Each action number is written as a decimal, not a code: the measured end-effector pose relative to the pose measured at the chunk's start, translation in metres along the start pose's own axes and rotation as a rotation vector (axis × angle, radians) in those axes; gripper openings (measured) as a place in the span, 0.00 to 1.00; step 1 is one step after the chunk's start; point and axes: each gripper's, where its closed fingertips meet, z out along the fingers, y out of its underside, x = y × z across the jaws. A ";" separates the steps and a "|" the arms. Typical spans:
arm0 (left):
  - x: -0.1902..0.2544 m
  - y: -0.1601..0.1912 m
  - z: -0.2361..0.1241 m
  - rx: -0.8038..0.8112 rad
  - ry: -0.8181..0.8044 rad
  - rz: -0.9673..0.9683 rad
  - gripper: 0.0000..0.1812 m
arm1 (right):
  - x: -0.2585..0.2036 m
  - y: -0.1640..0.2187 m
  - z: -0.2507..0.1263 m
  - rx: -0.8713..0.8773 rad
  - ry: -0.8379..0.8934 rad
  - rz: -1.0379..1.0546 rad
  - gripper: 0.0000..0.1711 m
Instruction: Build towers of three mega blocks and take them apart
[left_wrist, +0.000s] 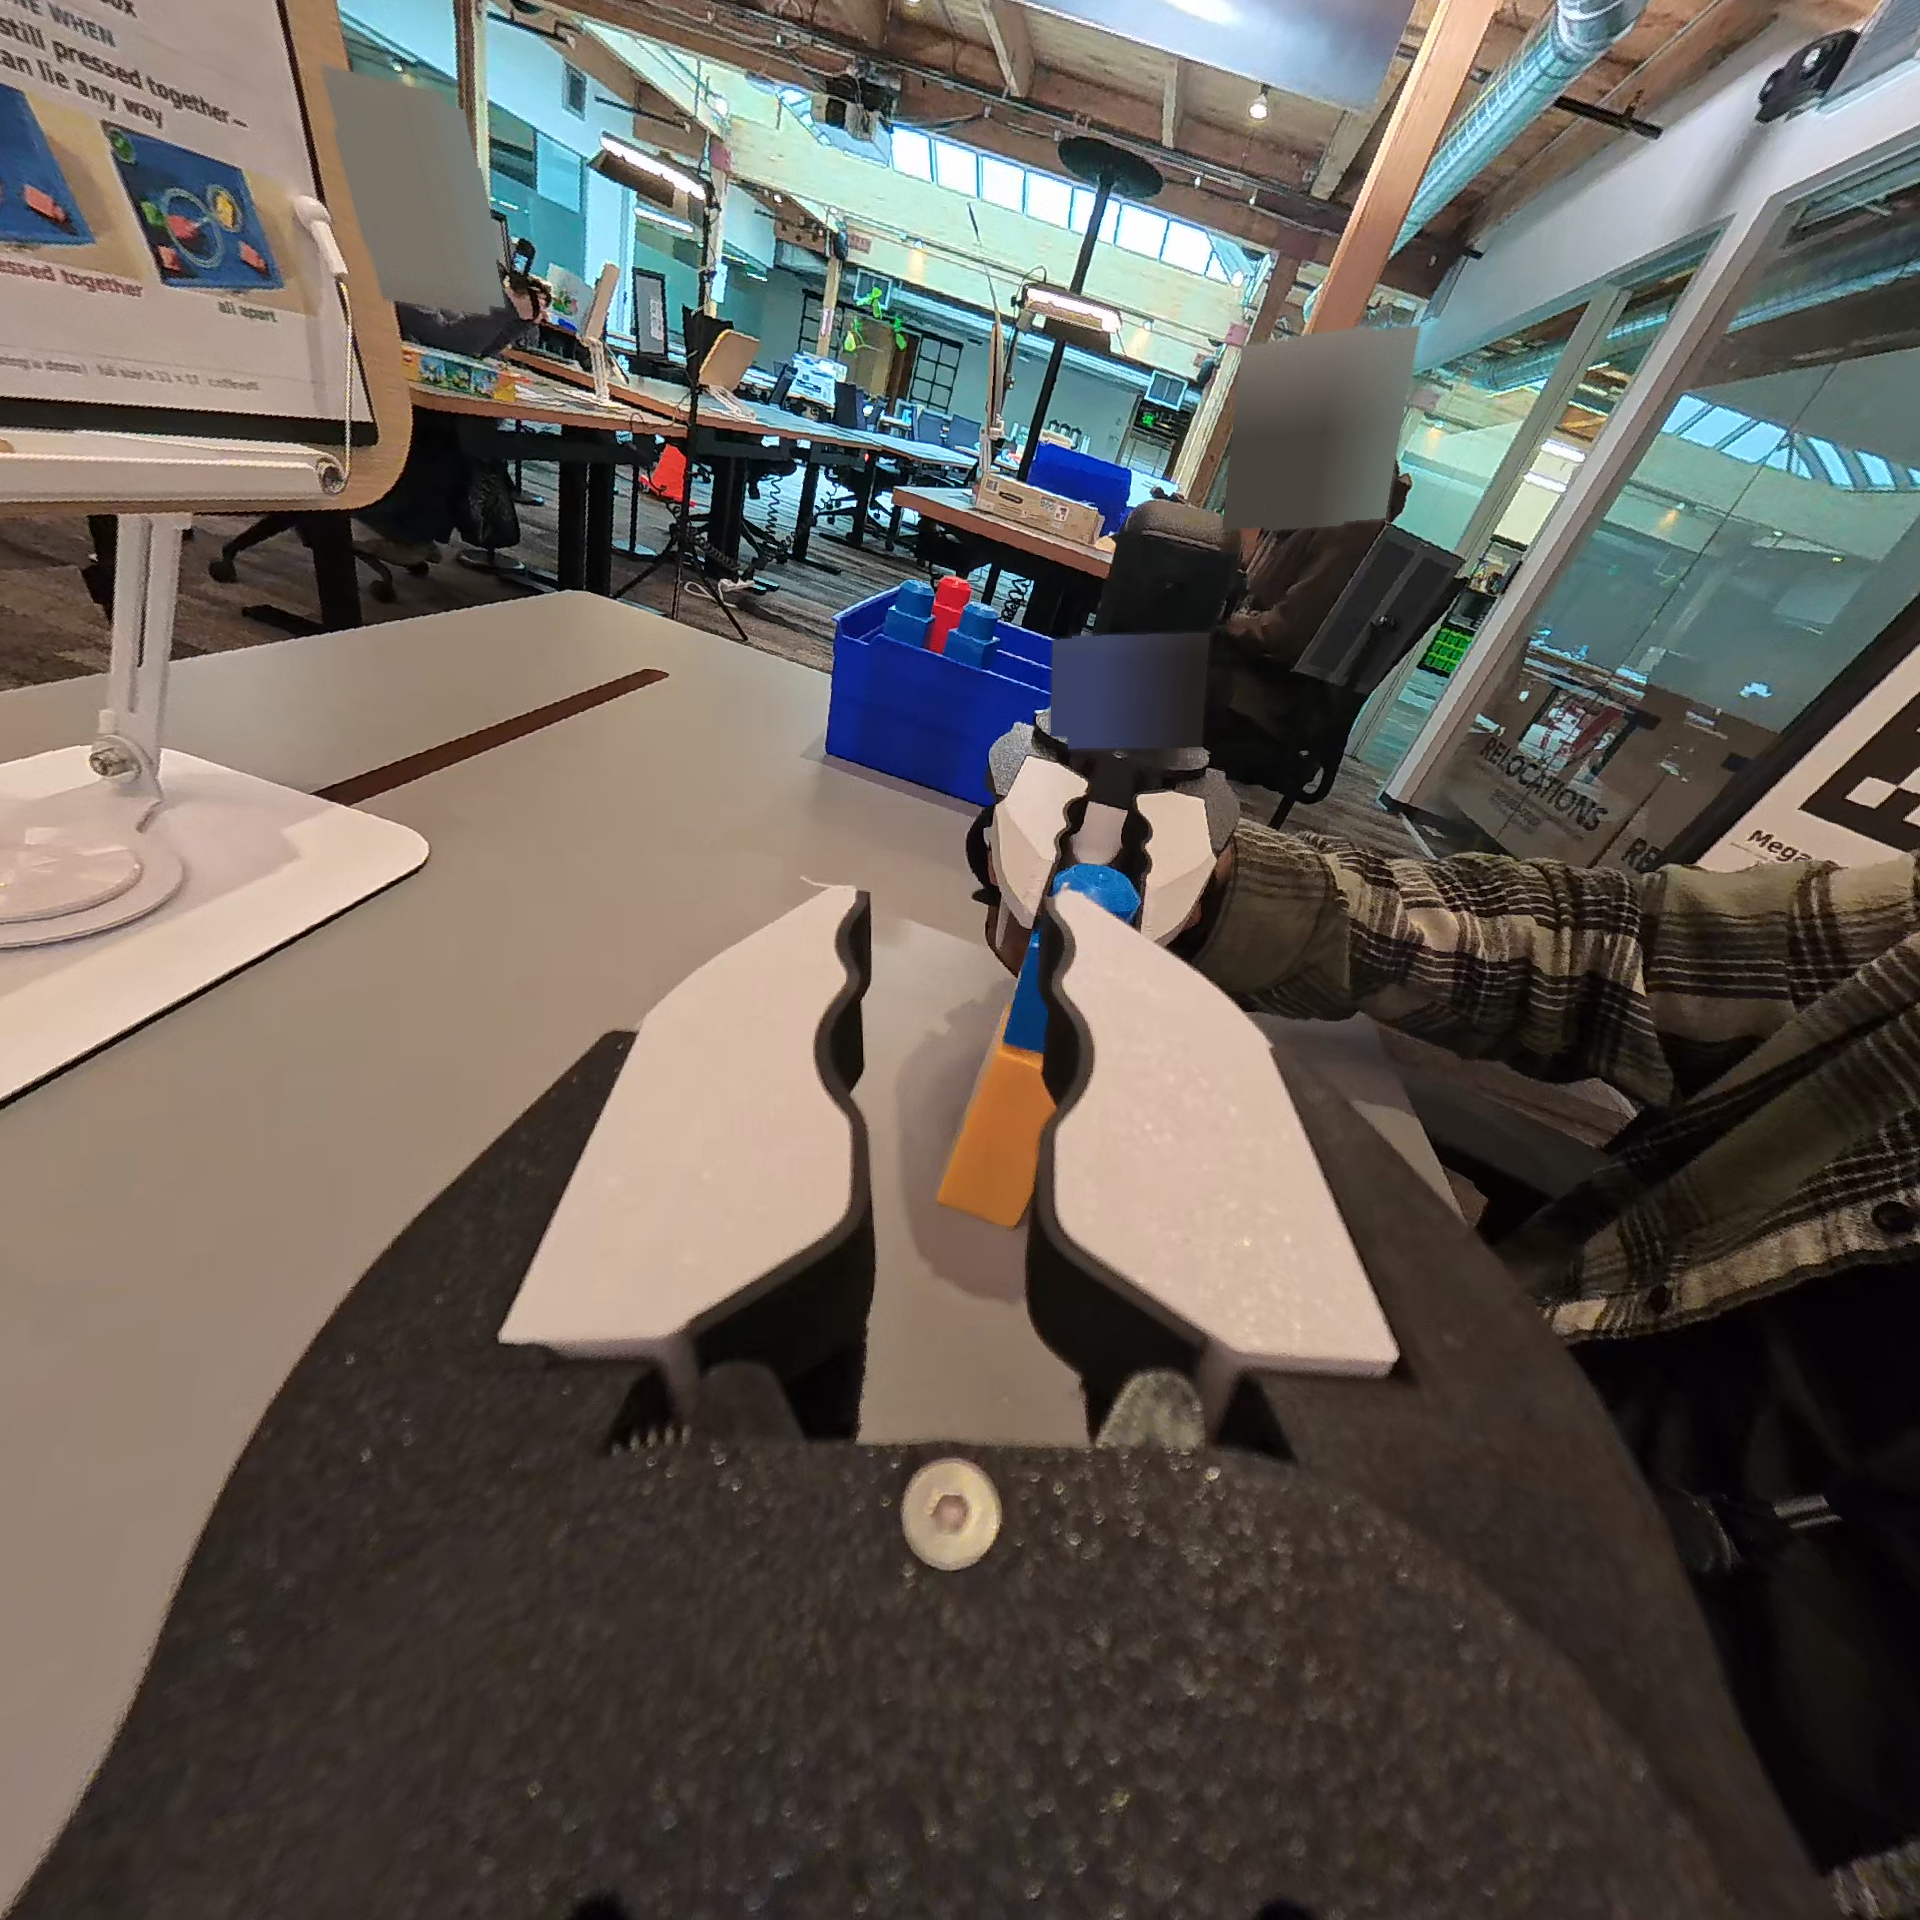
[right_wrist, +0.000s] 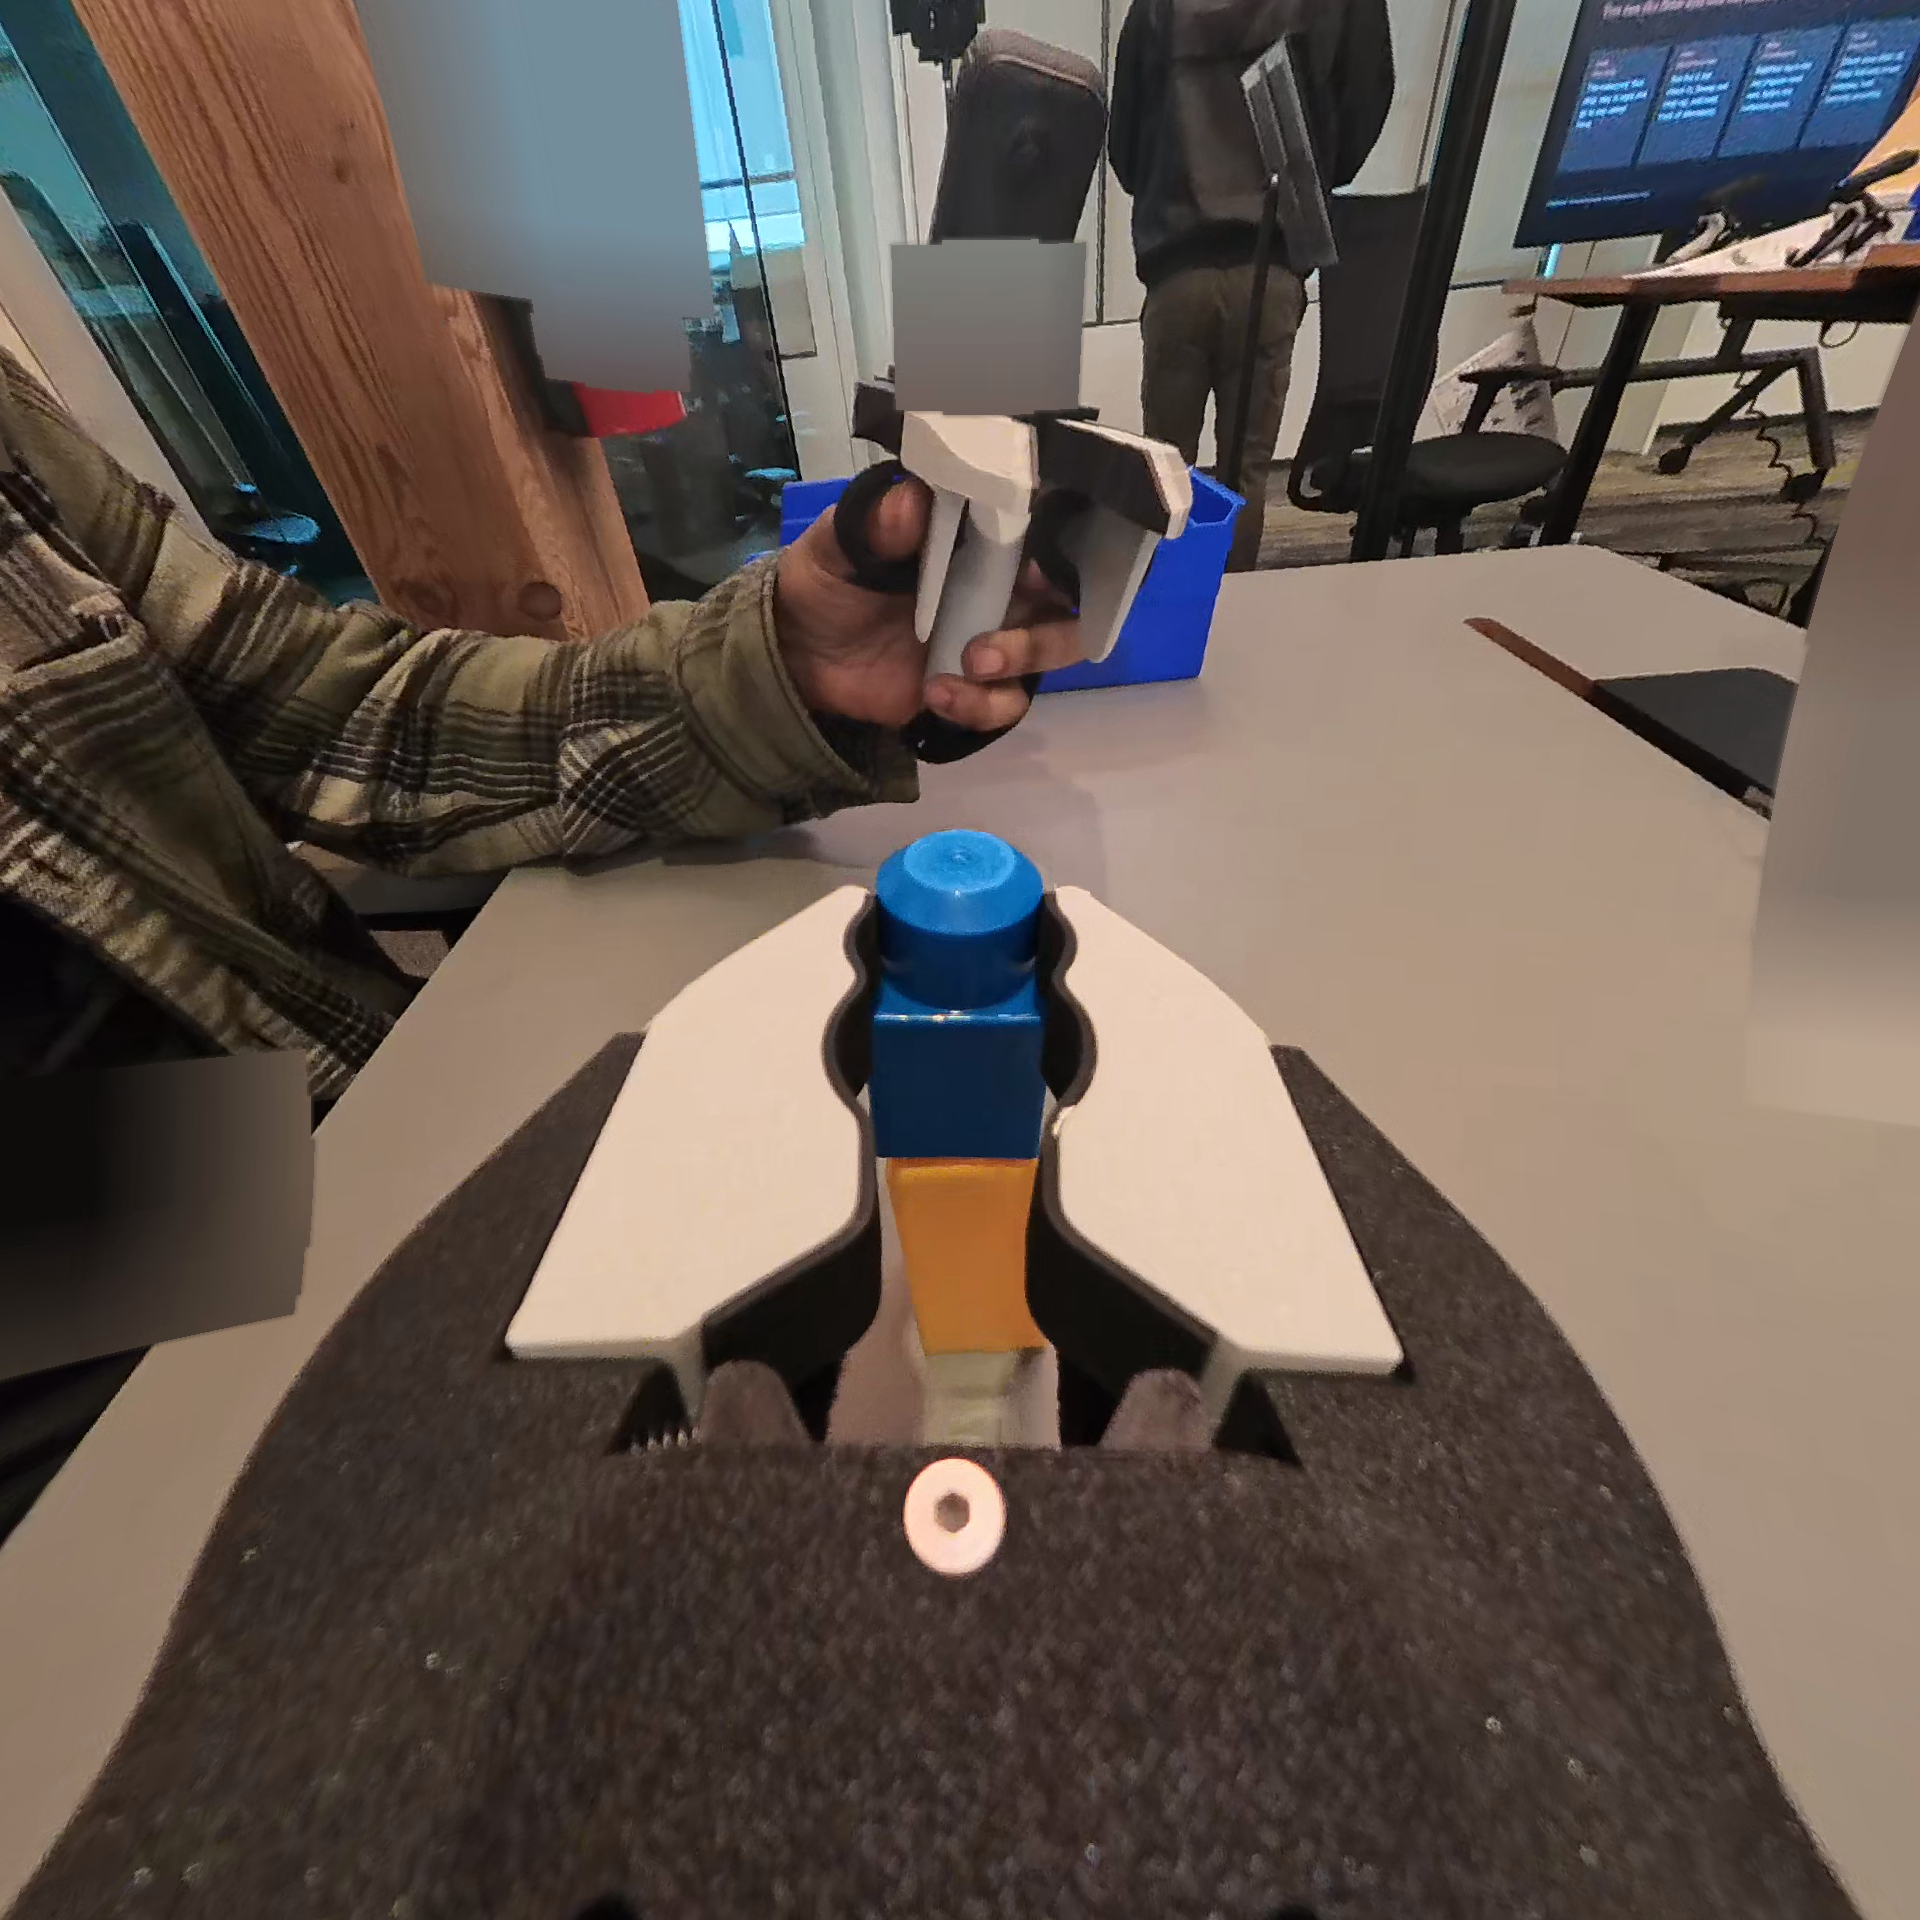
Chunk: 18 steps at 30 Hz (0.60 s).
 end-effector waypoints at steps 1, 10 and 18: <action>-0.001 0.000 0.000 0.000 -0.001 -0.003 0.16 | 0.000 0.002 0.001 -0.004 -0.003 -0.003 0.16; 0.001 0.010 0.008 -0.042 0.006 -0.005 0.15 | 0.000 0.007 0.000 -0.063 -0.036 0.009 0.17; 0.004 0.014 0.011 -0.066 0.021 0.007 0.15 | 0.001 0.005 0.001 -0.058 -0.027 -0.017 0.17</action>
